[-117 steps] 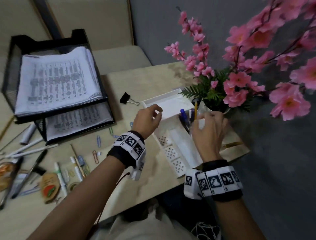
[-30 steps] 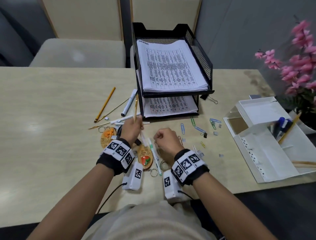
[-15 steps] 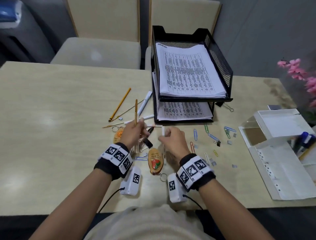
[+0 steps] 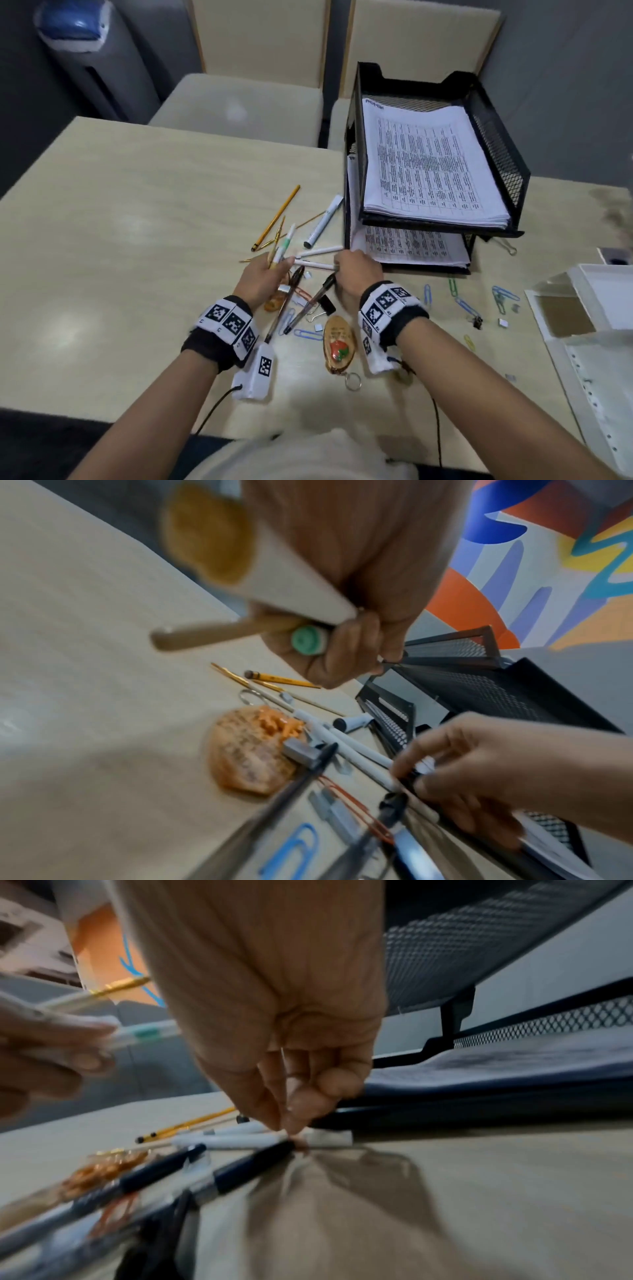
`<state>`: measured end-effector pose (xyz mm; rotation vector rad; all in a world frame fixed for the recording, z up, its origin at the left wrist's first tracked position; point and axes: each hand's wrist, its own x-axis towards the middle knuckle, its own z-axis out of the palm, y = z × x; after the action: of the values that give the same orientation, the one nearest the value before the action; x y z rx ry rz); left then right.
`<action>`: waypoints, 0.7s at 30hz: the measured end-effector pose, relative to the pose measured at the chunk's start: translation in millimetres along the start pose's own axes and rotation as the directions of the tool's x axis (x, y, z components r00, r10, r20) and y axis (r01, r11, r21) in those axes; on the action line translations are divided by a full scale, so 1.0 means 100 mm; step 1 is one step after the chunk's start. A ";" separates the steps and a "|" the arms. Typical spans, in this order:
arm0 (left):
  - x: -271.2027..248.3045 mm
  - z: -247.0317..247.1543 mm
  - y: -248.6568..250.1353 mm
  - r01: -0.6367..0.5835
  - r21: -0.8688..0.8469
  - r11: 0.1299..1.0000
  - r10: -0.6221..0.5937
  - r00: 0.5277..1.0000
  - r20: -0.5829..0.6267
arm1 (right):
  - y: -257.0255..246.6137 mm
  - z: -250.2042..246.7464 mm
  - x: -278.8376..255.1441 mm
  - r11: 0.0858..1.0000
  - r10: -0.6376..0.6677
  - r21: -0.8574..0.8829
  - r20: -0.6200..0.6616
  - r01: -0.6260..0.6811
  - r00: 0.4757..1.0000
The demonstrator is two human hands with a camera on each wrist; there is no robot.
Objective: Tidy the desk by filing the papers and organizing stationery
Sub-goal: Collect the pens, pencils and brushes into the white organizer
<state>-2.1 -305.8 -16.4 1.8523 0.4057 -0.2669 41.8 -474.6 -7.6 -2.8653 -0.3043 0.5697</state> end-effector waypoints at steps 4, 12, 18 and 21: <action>0.05 -0.05 -0.09 0.081 -0.001 0.997 -0.080 0.994 -0.079 | 0.03 0.15 -0.10 0.985 -0.015 -0.173 -0.003 0.014 1.000; 0.00 0.20 0.09 -0.040 -0.155 0.987 0.051 0.996 0.073 | 0.20 -0.15 -0.42 0.984 0.032 0.177 -0.097 -0.015 0.995; -0.09 0.33 0.33 -0.260 -0.040 0.965 0.262 0.933 0.246 | -0.04 -0.61 -0.41 0.858 -0.029 0.485 -0.285 0.170 0.958; -0.09 0.35 0.33 -0.289 -0.072 0.955 0.298 0.925 0.238 | -0.14 -0.59 -0.33 0.703 0.011 0.690 -0.253 0.172 0.968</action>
<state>3.9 -349.7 4.4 1.7893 -0.0407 -0.2776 32.9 -478.4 60.4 -2.1112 -0.1239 0.2323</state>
